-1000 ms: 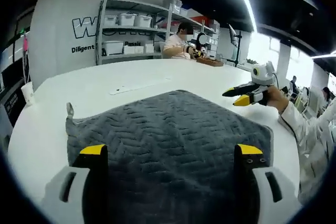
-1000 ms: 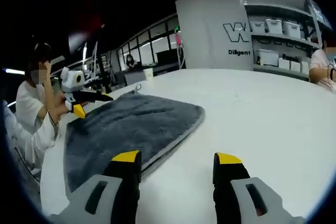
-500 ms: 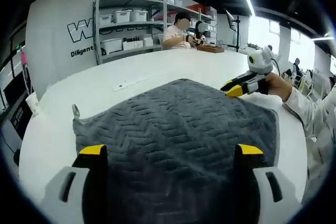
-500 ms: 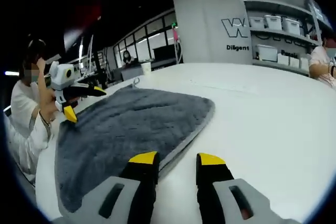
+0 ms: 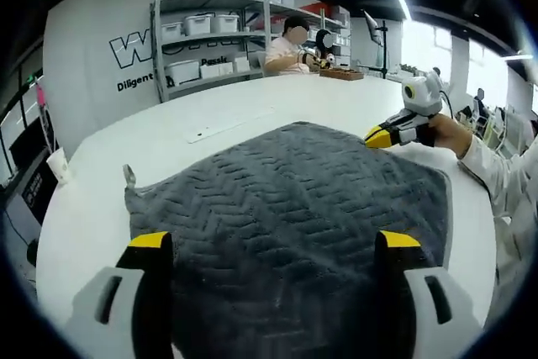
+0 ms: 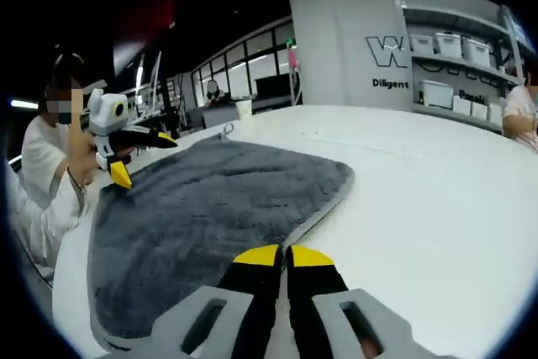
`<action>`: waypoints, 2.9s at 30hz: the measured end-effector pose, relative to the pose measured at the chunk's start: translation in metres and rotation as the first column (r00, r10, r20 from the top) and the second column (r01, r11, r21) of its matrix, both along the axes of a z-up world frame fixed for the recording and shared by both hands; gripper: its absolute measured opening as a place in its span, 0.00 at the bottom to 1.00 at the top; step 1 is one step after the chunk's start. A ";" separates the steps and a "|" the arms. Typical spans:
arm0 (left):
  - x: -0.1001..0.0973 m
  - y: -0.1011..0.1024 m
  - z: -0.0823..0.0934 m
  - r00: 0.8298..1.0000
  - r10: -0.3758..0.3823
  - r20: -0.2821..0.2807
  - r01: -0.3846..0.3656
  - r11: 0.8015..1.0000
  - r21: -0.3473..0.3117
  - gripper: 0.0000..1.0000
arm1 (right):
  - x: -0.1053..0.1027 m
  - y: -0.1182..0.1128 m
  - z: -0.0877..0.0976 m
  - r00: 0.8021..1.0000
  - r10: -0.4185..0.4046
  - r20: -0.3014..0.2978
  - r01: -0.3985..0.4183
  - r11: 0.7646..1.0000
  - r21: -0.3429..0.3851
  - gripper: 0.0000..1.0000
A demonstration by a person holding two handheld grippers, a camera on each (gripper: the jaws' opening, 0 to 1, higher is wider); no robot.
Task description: Open the folded towel by lifting each exposed corner and separating the folded layers until the towel lies flat within the target outline without major curled edges
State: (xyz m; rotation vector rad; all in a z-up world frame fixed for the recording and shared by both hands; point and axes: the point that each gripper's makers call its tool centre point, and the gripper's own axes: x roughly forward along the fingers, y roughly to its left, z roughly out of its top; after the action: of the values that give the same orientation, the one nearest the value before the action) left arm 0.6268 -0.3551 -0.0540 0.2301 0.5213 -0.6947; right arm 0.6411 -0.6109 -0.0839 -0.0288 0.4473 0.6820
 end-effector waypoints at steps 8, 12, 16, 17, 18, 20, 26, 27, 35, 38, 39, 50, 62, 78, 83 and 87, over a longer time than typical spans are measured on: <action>0.001 0.004 0.000 1.000 0.011 -0.001 -0.011 1.000 0.005 0.97 | 0.001 0.001 0.003 1.000 0.001 0.014 -0.001 1.000 -0.001 0.00; 0.000 0.004 -0.001 1.000 0.009 -0.002 -0.009 1.000 0.013 0.97 | 0.001 -0.001 0.003 1.000 -0.002 0.011 0.002 1.000 0.004 0.00; -0.001 0.005 -0.001 1.000 0.007 -0.003 -0.007 1.000 0.016 0.97 | 0.003 -0.005 0.002 1.000 -0.007 -0.001 0.007 1.000 0.016 0.00; -0.001 0.005 -0.001 1.000 0.006 -0.005 -0.005 1.000 0.017 0.97 | 0.003 -0.006 0.003 1.000 -0.009 -0.002 0.009 1.000 0.018 0.00; -0.002 0.005 -0.002 1.000 0.004 -0.007 -0.004 1.000 0.018 0.97 | 0.003 -0.007 0.003 1.000 -0.010 -0.002 0.010 1.000 0.017 0.00; -0.002 0.006 -0.001 1.000 0.004 -0.006 -0.004 1.000 0.021 0.97 | 0.004 -0.010 0.003 1.000 -0.017 -0.006 0.017 1.000 0.015 0.00; -0.002 0.009 -0.004 1.000 0.012 -0.008 -0.011 0.999 0.034 0.97 | 0.002 -0.022 0.003 0.999 -0.039 -0.013 0.039 0.999 0.018 0.00; -0.002 0.009 -0.004 1.000 0.011 -0.009 -0.011 0.999 0.035 0.97 | 0.003 -0.024 0.004 0.999 -0.044 -0.012 0.045 0.999 0.018 0.00; -0.002 0.008 -0.009 1.000 0.008 -0.022 -0.007 0.999 0.043 0.96 | 0.001 -0.041 0.005 0.996 -0.081 -0.030 0.082 0.996 0.039 0.00; -0.002 0.010 -0.011 1.000 0.011 -0.028 -0.010 0.998 0.055 0.96 | 0.000 -0.044 0.004 0.995 -0.092 -0.041 0.094 0.994 0.054 0.00; -0.002 0.010 -0.011 1.000 0.013 -0.028 -0.011 0.998 0.054 0.96 | 0.000 -0.045 0.004 0.995 -0.091 -0.043 0.093 0.994 0.054 0.00; -0.003 0.011 -0.013 0.999 0.016 -0.044 -0.013 0.998 0.055 0.96 | -0.001 -0.067 0.005 0.992 -0.109 -0.067 0.113 0.992 0.059 0.00; -0.004 0.010 -0.018 0.998 0.016 -0.061 -0.013 0.999 0.051 0.96 | -0.007 -0.090 0.002 0.985 -0.153 -0.083 0.156 0.987 0.033 0.00; -0.002 0.012 -0.018 0.998 0.020 -0.066 -0.016 0.998 0.060 0.95 | -0.008 -0.124 -0.002 0.962 -0.260 -0.088 0.259 0.966 -0.028 0.00; -0.003 0.010 -0.017 0.998 0.011 -0.062 -0.008 0.998 0.057 0.95 | -0.007 -0.145 -0.002 0.945 -0.321 -0.062 0.314 0.945 -0.092 0.00; -0.003 0.010 -0.019 0.998 0.011 -0.067 -0.007 0.998 0.063 0.95 | -0.008 -0.159 -0.002 0.932 -0.360 -0.036 0.350 0.923 -0.158 0.00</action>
State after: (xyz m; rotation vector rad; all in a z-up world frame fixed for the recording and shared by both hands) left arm 0.6236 -0.3446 -0.0730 0.2637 0.6093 -0.6794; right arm 0.6336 -0.7704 -0.0861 -0.0660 0.5487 0.2903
